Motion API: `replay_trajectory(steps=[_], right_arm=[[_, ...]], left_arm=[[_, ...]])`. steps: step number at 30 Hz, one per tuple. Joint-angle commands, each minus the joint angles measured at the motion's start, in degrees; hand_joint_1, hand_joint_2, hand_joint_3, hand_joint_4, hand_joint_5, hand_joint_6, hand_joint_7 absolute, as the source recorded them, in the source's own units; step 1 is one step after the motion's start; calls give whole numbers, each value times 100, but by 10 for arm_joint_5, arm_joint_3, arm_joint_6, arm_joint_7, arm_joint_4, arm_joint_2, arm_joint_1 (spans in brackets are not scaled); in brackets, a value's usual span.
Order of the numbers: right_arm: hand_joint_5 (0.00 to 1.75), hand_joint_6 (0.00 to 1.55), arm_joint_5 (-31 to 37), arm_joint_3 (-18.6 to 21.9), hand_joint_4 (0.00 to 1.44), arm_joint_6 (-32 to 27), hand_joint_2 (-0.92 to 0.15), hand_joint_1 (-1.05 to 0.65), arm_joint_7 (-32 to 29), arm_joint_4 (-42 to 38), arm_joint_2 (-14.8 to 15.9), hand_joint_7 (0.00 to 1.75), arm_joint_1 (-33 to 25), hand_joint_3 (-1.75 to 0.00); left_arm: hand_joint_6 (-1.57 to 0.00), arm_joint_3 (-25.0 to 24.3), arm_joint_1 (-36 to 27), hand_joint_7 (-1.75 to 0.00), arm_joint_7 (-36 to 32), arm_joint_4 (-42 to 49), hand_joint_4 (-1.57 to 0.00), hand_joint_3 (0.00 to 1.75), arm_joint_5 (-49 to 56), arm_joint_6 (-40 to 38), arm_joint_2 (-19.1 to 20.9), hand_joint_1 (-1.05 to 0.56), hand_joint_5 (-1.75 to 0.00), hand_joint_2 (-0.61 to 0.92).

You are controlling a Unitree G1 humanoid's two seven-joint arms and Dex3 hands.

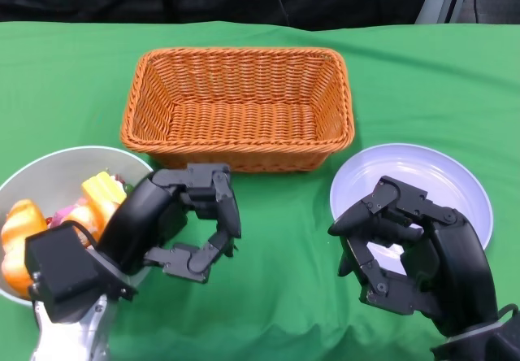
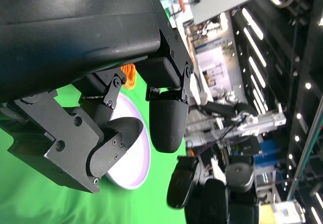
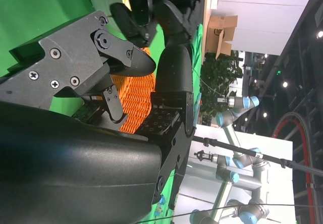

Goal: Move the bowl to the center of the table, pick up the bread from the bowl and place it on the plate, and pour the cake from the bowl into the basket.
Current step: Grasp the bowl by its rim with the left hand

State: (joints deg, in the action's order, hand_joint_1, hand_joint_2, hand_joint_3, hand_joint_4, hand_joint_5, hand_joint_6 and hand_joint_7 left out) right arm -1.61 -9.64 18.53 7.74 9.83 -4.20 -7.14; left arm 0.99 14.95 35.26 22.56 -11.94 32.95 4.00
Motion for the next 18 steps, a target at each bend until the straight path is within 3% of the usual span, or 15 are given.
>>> replay_trajectory(steps=[1, 7, 11, 16, 18], right_arm=[[153, 77, -2, 6, 84, 11, -58, -12, -4, -8, 3, 113, 6, -97], [153, 76, 1, 7, 84, 19, -59, -12, -6, -18, 3, 113, 10, -94], [152, 76, 3, 7, 84, 22, -60, -12, -8, -20, 3, 113, 10, -92], [152, 76, 5, 6, 83, 27, -60, -12, -13, -24, 2, 113, 10, -91], [152, 76, 6, 5, 83, 29, -61, -12, -15, -26, 1, 113, 10, -91]], left_arm=[[-78, -19, 8, -145, -37, -47, -82, 115, 10, -17, 21, -6, -163, 53], [-76, -49, 22, -144, -67, -74, -83, 120, 13, -27, 55, -2, -159, 51], [-80, -73, 35, -127, -94, -76, -83, 114, 21, -22, 75, -2, -148, 53], [-89, -105, 54, -83, -122, -56, -80, 81, 28, -32, 104, -11, -131, 66], [-91, -124, 65, -53, -147, -30, -80, 56, 40, -38, 122, -22, -105, 77]])
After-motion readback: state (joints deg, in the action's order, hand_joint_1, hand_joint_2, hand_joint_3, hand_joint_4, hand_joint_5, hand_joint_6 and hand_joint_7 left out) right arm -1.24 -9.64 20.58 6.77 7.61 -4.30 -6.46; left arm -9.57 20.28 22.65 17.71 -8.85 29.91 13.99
